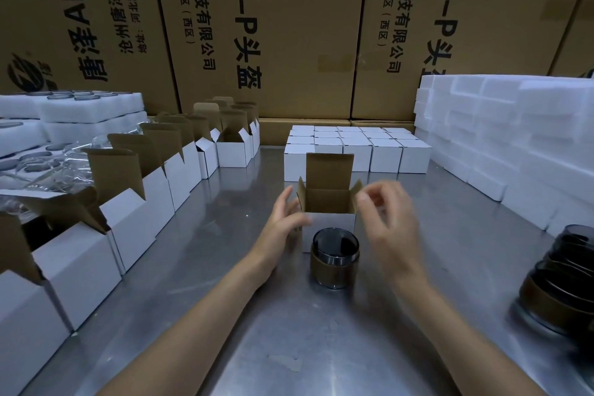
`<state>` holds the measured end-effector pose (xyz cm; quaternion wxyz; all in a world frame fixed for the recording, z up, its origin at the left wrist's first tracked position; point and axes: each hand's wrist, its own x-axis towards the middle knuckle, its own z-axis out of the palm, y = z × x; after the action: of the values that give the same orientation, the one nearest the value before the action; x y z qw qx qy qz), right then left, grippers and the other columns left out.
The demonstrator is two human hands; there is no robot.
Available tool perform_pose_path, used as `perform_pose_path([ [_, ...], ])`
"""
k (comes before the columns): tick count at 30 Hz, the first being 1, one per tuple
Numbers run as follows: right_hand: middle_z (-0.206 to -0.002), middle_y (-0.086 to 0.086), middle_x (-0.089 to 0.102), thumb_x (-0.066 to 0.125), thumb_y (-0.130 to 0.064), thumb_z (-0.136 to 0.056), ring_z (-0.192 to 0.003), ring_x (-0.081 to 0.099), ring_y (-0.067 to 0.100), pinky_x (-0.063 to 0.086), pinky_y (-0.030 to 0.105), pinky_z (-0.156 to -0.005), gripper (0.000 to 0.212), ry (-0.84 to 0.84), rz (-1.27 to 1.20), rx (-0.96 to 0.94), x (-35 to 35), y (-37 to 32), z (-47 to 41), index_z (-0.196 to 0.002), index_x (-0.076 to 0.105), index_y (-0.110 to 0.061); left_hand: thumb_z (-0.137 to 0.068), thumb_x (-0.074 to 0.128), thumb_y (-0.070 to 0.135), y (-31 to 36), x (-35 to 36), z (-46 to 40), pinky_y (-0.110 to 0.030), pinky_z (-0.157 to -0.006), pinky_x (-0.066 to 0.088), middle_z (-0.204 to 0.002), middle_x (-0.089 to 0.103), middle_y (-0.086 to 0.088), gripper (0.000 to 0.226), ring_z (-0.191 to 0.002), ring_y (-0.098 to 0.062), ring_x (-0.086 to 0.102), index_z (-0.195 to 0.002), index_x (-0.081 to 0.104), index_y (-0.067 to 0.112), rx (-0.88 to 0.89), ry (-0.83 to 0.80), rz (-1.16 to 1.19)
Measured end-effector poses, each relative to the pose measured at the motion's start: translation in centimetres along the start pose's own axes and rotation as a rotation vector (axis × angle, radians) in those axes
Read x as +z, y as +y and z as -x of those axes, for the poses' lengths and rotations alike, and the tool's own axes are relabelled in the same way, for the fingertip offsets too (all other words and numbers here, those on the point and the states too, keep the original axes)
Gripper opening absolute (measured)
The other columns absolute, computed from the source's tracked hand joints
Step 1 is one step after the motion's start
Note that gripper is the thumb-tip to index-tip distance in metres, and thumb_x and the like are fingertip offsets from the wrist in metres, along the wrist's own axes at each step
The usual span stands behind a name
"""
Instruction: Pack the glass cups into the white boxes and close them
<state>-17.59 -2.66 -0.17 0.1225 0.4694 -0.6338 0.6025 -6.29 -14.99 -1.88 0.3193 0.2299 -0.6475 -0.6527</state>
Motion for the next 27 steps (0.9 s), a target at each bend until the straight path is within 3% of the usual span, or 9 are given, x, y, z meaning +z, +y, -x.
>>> perform_pose_path([
  [3, -0.070, -0.011, 0.052, 0.049, -0.047, -0.081, -0.075, 0.044, 0.011, 0.033, 0.026, -0.069, 0.026, -0.284, 0.348, -0.348, -0.5, -1.1, 0.6, -0.067, 0.052, -0.026, -0.056, 0.060, 0.017, -0.3, -0.2, -0.4, -0.049, -0.116, 0.026, -0.151, 0.036, -0.012, 0.100, -0.141, -0.024, 0.034, -0.150, 0.027, 0.022, -0.004, -0.046, -0.030],
  [6, -0.070, -0.014, 0.052, 0.047, -0.052, -0.080, -0.077, 0.040, 0.009, 0.030, 0.029, -0.077, 0.031, -0.544, 0.581, -0.399, 0.1, -1.2, 1.3, -0.070, 0.058, -0.025, -0.058, 0.059, 0.016, -0.3, -0.6, -0.6, -0.046, -0.117, 0.025, -0.153, 0.034, -0.005, 0.101, -0.142, -0.017, 0.031, -0.151, 0.022, 0.026, -0.020, -0.080, -0.112],
  [8, -0.069, -0.015, 0.052, 0.049, -0.046, -0.084, -0.076, 0.039, 0.006, 0.026, 0.026, -0.078, 0.026, -0.606, 0.546, -0.363, 0.2, -1.0, 1.4, -0.072, 0.058, -0.025, -0.059, 0.062, 0.018, -0.2, -0.7, -0.6, -0.045, -0.117, 0.025, -0.154, 0.033, -0.003, 0.103, -0.142, -0.016, 0.030, -0.151, 0.019, 0.027, -0.037, -0.106, -0.142],
  [11, -0.064, -0.015, 0.051, 0.049, -0.040, -0.080, -0.071, 0.043, 0.007, 0.030, 0.027, -0.073, 0.024, -0.486, 0.379, -0.269, 0.1, -1.3, 1.2, -0.067, 0.056, -0.021, -0.062, 0.061, 0.016, -0.3, -0.6, -0.7, -0.047, -0.117, 0.026, -0.151, 0.037, -0.008, 0.097, -0.141, -0.021, 0.032, -0.151, 0.022, 0.019, -0.038, -0.100, -0.091],
  [14, -0.062, -0.011, 0.046, 0.048, -0.036, -0.079, -0.065, 0.041, 0.011, 0.031, 0.028, -0.065, 0.025, -0.217, 0.216, -0.232, 0.0, -2.2, 0.9, -0.064, 0.048, -0.017, -0.062, 0.063, 0.014, -0.1, -0.4, -0.5, -0.049, -0.115, 0.027, -0.148, 0.041, -0.011, 0.094, -0.140, -0.023, 0.034, -0.149, 0.027, 0.014, -0.021, -0.095, -0.072],
  [16, -0.066, -0.011, 0.047, 0.050, -0.032, -0.082, -0.068, 0.039, 0.010, 0.027, 0.026, -0.066, 0.021, -0.041, 0.245, -0.292, -0.2, -2.3, 0.6, -0.067, 0.049, -0.018, -0.061, 0.065, 0.016, 0.1, -0.4, -0.3, -0.046, -0.116, 0.028, -0.148, 0.041, -0.008, 0.094, -0.140, -0.020, 0.034, -0.148, 0.030, 0.017, 0.004, -0.120, -0.123],
  [19, -0.078, -0.004, 0.063, 0.053, -0.027, -0.086, -0.084, 0.045, 0.014, 0.027, 0.026, -0.077, 0.020, 0.124, 0.404, -0.392, -0.4, -1.6, 0.2, -0.079, 0.065, -0.012, -0.062, 0.067, 0.020, 0.3, -0.3, 0.2, -0.042, -0.117, 0.026, -0.148, 0.040, -0.001, 0.093, -0.140, -0.013, 0.031, -0.147, 0.031, 0.023, 0.028, -0.180, -0.199],
  [24, -0.081, -0.004, 0.066, 0.060, -0.024, -0.084, -0.092, 0.057, 0.023, 0.026, 0.036, -0.090, 0.012, 0.008, 0.683, -0.415, 0.3, 0.2, 0.6, -0.080, 0.069, -0.017, -0.065, 0.070, 0.021, 0.5, -0.1, 0.8, -0.043, -0.117, 0.026, -0.146, 0.042, -0.001, 0.094, -0.141, -0.014, 0.030, -0.148, 0.026, 0.028, 0.052, -0.223, -0.212],
  [27, -0.086, -0.003, 0.063, 0.052, -0.028, -0.088, -0.098, 0.057, 0.026, 0.022, 0.040, -0.096, 0.024, -0.099, 0.731, -0.316, 0.4, 0.8, 0.6, -0.079, 0.071, -0.018, -0.066, 0.071, 0.025, 0.3, -0.1, 0.7, -0.045, -0.116, 0.028, -0.145, 0.043, -0.004, 0.094, -0.141, -0.016, 0.031, -0.147, 0.023, 0.031, 0.044, -0.227, -0.196],
])
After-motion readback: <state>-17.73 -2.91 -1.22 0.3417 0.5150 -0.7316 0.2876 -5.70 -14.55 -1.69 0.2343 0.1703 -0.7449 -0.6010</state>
